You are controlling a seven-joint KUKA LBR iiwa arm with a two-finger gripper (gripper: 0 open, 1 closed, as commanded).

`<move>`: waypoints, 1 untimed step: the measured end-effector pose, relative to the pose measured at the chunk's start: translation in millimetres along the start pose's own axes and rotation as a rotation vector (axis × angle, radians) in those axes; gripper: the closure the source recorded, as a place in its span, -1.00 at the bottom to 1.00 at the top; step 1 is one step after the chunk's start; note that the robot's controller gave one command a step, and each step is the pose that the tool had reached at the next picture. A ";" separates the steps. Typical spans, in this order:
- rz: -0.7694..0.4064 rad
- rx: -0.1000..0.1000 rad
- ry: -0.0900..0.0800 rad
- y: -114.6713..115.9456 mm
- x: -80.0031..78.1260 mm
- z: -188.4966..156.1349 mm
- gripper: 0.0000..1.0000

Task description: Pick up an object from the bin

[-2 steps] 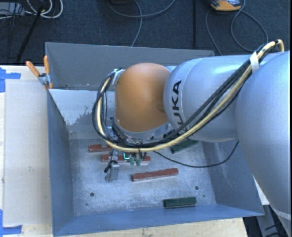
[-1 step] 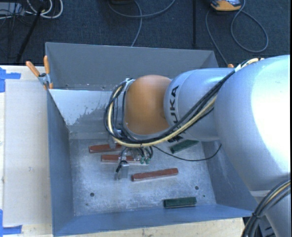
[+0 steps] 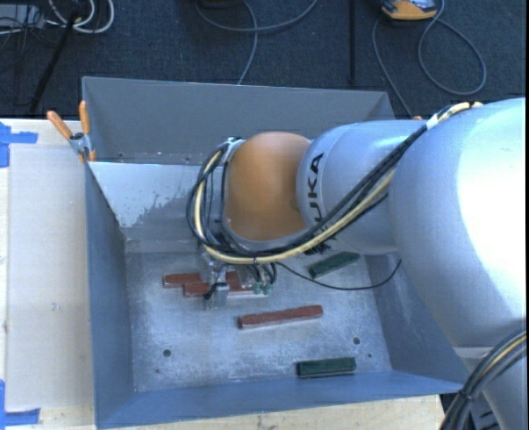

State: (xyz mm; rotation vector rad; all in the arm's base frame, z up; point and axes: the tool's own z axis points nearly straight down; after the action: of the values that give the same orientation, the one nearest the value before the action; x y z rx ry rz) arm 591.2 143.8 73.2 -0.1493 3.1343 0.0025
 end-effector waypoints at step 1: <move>0.001 0.001 0.002 -0.5 1.3 2.7 -1.00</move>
Offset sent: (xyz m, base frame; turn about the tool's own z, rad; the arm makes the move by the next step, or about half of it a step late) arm 0.0000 0.0000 0.0000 0.0000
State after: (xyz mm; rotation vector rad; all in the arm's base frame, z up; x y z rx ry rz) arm 590.0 143.2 70.5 -0.1482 3.1367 0.0010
